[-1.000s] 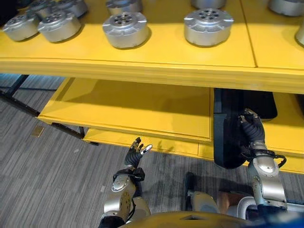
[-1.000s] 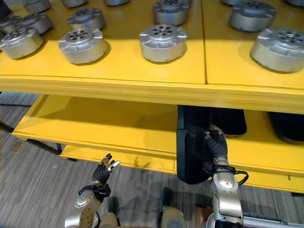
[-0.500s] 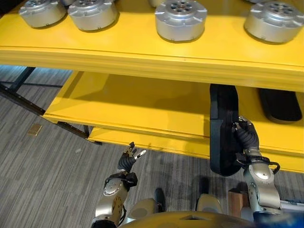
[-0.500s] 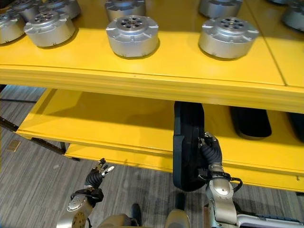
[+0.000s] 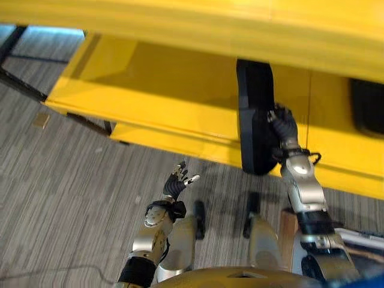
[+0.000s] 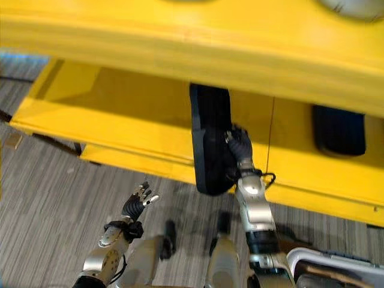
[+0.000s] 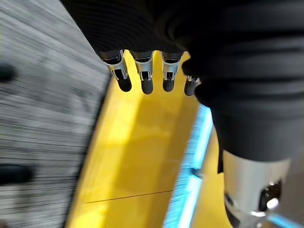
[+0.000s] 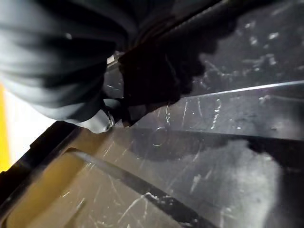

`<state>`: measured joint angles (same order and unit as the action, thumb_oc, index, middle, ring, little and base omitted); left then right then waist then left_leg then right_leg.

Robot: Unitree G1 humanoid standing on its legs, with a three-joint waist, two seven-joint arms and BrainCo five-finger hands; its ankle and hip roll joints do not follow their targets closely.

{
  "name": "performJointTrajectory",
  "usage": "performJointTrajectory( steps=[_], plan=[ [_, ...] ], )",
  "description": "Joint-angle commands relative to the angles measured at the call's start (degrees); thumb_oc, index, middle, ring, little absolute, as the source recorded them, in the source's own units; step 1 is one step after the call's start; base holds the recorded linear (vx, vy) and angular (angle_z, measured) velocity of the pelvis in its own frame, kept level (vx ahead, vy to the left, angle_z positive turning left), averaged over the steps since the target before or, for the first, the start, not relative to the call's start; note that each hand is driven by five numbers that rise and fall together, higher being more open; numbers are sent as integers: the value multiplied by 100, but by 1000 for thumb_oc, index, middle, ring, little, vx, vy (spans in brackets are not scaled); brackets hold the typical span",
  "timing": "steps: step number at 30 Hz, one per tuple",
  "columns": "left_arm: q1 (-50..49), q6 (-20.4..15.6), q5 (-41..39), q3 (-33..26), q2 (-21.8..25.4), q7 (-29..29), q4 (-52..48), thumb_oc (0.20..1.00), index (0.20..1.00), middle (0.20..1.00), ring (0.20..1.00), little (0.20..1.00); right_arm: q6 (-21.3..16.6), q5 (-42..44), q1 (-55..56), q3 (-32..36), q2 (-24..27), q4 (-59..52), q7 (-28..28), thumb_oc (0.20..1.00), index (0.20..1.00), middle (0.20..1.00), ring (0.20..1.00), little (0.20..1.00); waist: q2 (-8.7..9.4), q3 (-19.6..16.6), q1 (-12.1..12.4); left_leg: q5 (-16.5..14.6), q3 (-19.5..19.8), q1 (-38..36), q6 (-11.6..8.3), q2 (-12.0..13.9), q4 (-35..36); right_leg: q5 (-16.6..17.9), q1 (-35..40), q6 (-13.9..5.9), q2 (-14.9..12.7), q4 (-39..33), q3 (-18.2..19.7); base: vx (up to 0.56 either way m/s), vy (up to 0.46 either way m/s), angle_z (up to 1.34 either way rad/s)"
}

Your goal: Move parts from the plastic box to the shelf.

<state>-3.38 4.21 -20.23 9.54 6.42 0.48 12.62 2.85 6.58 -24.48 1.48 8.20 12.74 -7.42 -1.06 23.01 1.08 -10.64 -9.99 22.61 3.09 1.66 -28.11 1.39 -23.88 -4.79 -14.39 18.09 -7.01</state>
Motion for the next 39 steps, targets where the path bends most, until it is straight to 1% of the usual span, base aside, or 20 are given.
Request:
performJointTrajectory(
  steps=[1,2,3,5,6,8,10,13,15,17,18,19,20,24,32,39],
  plan=[
    [-208,-186,-64,25,197,34,-592,1000,1000,1000,1000,1000,-375,111,-3,83,249,-451,-393,200,200,200,200,200,-27,-195,29,-12,459,190,-580,516,-480,-71,358,-35,-222,217,79,-70,-2,1],
    [-207,-185,-64,25,197,34,-592,1000,1000,1000,1000,1000,-376,112,-4,84,249,-450,-393,200,200,200,200,200,-29,-198,29,-14,460,197,-581,517,-485,-72,352,-35,-221,220,78,-93,-18,1],
    [-185,-166,-102,121,223,29,-643,1000,1000,1000,1000,1000,-382,75,-267,73,351,-266,-508,200,200,200,200,200,-58,-122,65,-51,537,449,-579,560,-740,-123,121,-14,-216,455,61,-78,-17,0],
    [-155,-165,-180,252,248,48,-677,1000,1000,1000,1000,1000,-423,-9,-569,62,494,-23,-690,200,200,200,200,200,-101,-55,100,-94,635,665,-575,564,-886,-189,-46,1,-214,611,51,-82,-20,1],
    [-140,-156,-217,320,299,68,-718,1000,1000,1000,1000,1000,-445,-99,-840,51,667,249,-840,200,200,200,200,200,-130,-8,134,-99,695,754,-580,550,-911,-194,-120,11,-228,649,44,-49,-9,9],
    [-117,-159,-275,365,343,91,-750,1000,1000,1000,1000,1000,-463,-100,-1155,64,834,594,-1016,200,200,200,200,200,-155,12,163,-92,724,806,-588,538,-891,-196,-201,23,-227,681,56,-33,16,13],
    [-70,-168,-350,427,455,145,-846,1000,1000,1000,1000,1000,-469,-132,-1762,-53,1222,1317,-1281,200,200,200,200,200,-202,40,213,-96,752,892,-594,522,-923,-206,-316,40,-208,760,92,-31,45,1],
    [-48,-192,-457,470,510,221,-906,1000,1000,1000,1000,1000,-451,-136,-2485,-150,1756,2028,-1575,200,200,200,200,200,-242,24,239,-108,789,925,-601,475,-917,-226,-393,48,-215,802,120,-3,48,5],
    [-40,-186,-477,520,552,243,-932,1000,1000,1000,1000,1000,-455,-81,-2908,-253,1982,2348,-1679,200,200,200,200,200,-240,8,251,-117,798,922,-602,482,-914,-236,-421,56,-210,829,127,6,18,1],
    [-28,-185,-488,549,566,241,-945,1000,1000,1000,1000,1000,-472,-36,-3182,-371,2080,2524,-1711,200,200,200,200,200,-234,6,251,-122,786,912,-606,482,-913,-230,-431,57,-210,831,132,0,0,0],
    [-24,-186,-532,595,590,261,-984,1000,1000,1000,1000,1000,-469,-39,-3543,-558,2230,2778,-1753,200,200,200,200,200,-219,-2,260,-125,794,899,-610,469,-901,-236,-419,60,-214,824,131,8,23,-5],
    [-15,-188,-542,613,588,270,-1004,1000,1000,1000,1000,1000,-474,-18,-3669,-617,2275,2912,-1770,200,200,200,200,200,-217,-3,260,-126,798,889,-610,460,-886,-231,-411,56,-212,816,132,17,30,0],
    [-8,-172,-558,667,621,274,-1032,1000,1000,1000,1000,1000,-484,105,-4181,-816,2408,3468,-1861,200,200,200,200,200,-214,-20,279,-125,797,864,-617,453,-834,-232,-398,58,-203,798,132,0,0,0],
    [-5,-151,-591,697,640,307,-1115,1000,1000,1000,1000,1000,-477,173,-4588,-1061,2459,3926,-1888,200,200,200,200,200,-217,-20,298,-122,804,877,-621,446,-843,-243,-403,64,-210,807,124,3,6,1],
    [86,-142,-615,736,646,377,-1106,1000,1000,1000,1000,1000,-489,497,-4922,-1065,2265,4531,-1954,200,200,200,200,200,-232,9,315,-135,818,894,-615,425,-859,-257,-434,69,-212,856,126,0,0,0],
    [131,-135,-628,756,645,421,-1145,1000,1000,1000,1000,1000,-481,608,-5086,-1114,2278,4981,-1994,200,200,200,200,200,-252,52,322,-149,837,944,-609,412,-928,-284,-487,75,-231,953,133,0,0,0]
  ],
)
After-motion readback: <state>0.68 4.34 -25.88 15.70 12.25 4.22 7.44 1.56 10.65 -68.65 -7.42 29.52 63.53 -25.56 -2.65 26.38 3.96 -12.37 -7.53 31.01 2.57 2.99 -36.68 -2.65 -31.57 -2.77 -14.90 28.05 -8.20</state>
